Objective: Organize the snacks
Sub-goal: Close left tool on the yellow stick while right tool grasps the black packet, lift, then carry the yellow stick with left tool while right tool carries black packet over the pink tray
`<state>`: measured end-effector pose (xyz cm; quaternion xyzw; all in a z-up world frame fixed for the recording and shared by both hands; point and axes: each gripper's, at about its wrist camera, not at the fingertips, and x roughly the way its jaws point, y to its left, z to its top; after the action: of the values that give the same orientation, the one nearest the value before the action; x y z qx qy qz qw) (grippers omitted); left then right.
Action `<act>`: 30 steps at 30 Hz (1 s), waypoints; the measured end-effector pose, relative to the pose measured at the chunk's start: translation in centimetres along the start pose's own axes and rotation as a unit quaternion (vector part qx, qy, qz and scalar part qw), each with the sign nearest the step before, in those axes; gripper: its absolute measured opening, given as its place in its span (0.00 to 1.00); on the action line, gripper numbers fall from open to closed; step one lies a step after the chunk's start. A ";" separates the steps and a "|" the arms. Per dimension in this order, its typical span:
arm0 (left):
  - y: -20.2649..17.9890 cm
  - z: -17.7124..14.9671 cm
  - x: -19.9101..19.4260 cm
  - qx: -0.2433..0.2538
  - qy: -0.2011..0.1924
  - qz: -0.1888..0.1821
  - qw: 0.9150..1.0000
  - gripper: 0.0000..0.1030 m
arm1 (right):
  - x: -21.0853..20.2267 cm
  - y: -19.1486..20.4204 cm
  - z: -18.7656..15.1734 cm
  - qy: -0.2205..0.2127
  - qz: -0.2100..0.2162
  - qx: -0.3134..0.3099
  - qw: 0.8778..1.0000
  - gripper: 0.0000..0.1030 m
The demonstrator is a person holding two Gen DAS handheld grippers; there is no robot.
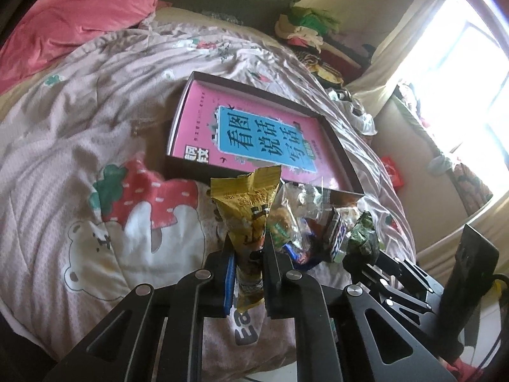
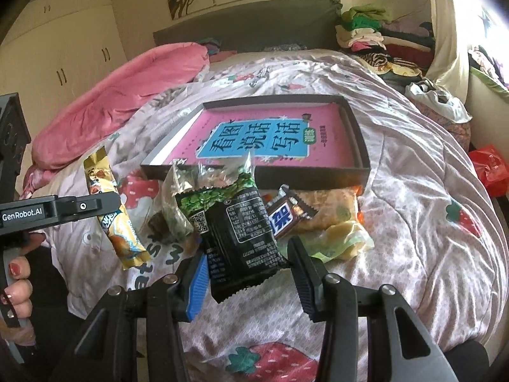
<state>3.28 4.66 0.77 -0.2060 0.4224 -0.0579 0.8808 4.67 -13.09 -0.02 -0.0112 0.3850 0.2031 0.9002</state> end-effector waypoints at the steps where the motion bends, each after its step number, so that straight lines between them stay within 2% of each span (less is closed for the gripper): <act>1: 0.0 0.1 0.0 0.000 0.000 0.002 1.000 0.13 | 0.0 -0.1 0.1 -0.002 0.000 0.002 1.000 0.46; 15: -0.2 2.8 -0.4 -0.007 -0.029 0.007 1.000 0.13 | -0.1 -2.4 2.0 -0.036 -0.009 0.040 0.999 0.46; 30: -0.5 6.4 1.1 -0.021 -0.046 0.011 0.999 0.13 | 0.5 -4.3 2.8 -0.043 -0.033 0.061 0.997 0.46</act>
<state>8.91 5.92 3.73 -0.2219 0.3849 -0.0295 0.8954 8.48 -16.35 1.03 0.0401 0.3568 0.1492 0.9213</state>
